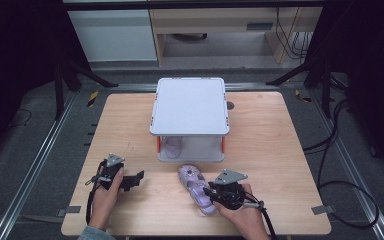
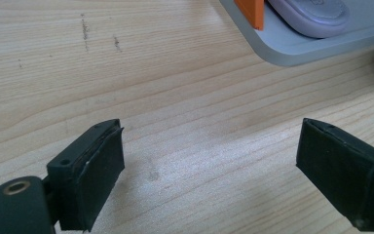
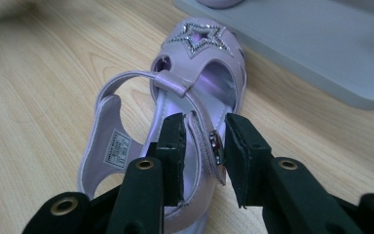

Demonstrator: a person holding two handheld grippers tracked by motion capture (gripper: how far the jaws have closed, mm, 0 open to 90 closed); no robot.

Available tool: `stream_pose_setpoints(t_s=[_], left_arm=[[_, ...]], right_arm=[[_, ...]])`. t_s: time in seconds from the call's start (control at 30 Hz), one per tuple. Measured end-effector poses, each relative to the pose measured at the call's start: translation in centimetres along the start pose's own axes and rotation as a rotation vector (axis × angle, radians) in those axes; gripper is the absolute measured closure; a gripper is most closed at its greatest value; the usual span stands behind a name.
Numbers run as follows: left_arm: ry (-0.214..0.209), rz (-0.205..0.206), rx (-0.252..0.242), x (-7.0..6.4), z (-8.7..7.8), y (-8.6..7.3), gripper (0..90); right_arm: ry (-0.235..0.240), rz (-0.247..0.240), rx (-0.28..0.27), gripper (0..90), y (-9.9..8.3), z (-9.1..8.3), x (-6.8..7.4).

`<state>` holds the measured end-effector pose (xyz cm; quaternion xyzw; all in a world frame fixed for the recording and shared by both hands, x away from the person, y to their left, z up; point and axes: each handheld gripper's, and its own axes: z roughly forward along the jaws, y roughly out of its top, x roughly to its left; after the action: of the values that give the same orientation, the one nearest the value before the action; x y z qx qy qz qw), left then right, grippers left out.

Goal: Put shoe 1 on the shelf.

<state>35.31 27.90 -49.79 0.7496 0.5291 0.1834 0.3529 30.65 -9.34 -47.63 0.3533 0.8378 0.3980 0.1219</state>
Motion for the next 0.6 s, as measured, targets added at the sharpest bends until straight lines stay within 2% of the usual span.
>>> stream_pose_setpoints(t_s=[0.13, 0.3, 0.43, 0.47, 0.6], left_arm=[[0.0, 0.001, 0.003, 0.0, 0.0, 0.0, 9.4], [0.001, 0.0, 0.0, -0.1, 0.0, 0.0, 9.3], [0.001, 0.001, 0.001, -0.1, 0.0, 0.0, 9.4], [0.002, 0.0, 0.001, -0.1, 0.0, 0.0, 9.4], [-0.001, 0.001, -0.002, -0.1, -0.1, 0.1, 9.4]], right_arm=[[-0.009, 0.006, 0.004, 73.9, -0.1, 0.2, 0.0], [-0.05, 0.025, -0.005, 79.1, 0.3, -0.1, 0.3], [-0.068, 0.06, -0.047, 81.4, 0.5, -0.5, 0.5], [-0.083, 0.086, -0.073, 82.3, 0.8, -0.8, 0.5], [-0.129, 0.148, -0.104, 82.2, 1.4, -0.8, 0.2]])
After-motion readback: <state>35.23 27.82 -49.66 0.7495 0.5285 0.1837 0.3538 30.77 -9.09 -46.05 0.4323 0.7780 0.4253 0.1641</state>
